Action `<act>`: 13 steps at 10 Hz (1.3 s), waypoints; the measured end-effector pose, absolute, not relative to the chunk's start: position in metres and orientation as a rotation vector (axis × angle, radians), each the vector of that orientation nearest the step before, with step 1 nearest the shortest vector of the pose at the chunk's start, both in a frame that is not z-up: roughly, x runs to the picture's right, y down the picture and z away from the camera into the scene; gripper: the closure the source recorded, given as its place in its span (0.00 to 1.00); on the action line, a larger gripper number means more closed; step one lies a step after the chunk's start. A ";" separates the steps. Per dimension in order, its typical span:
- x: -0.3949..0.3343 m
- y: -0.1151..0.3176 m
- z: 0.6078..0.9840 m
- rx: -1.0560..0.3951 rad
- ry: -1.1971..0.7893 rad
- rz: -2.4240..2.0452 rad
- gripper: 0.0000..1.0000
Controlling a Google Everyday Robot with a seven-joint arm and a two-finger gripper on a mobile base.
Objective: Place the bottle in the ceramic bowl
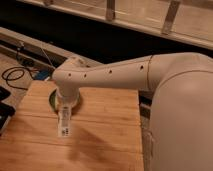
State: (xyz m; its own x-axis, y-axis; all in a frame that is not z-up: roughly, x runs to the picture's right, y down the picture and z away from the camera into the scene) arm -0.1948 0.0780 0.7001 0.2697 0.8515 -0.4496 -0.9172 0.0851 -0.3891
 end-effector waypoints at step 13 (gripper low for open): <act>-0.269 -0.039 0.758 -0.558 0.010 1.232 1.00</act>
State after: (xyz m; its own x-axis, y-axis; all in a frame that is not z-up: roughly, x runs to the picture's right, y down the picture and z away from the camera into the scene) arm -0.2692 -0.0389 0.7580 0.3499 0.8868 -0.3019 -0.8916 0.2164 -0.3977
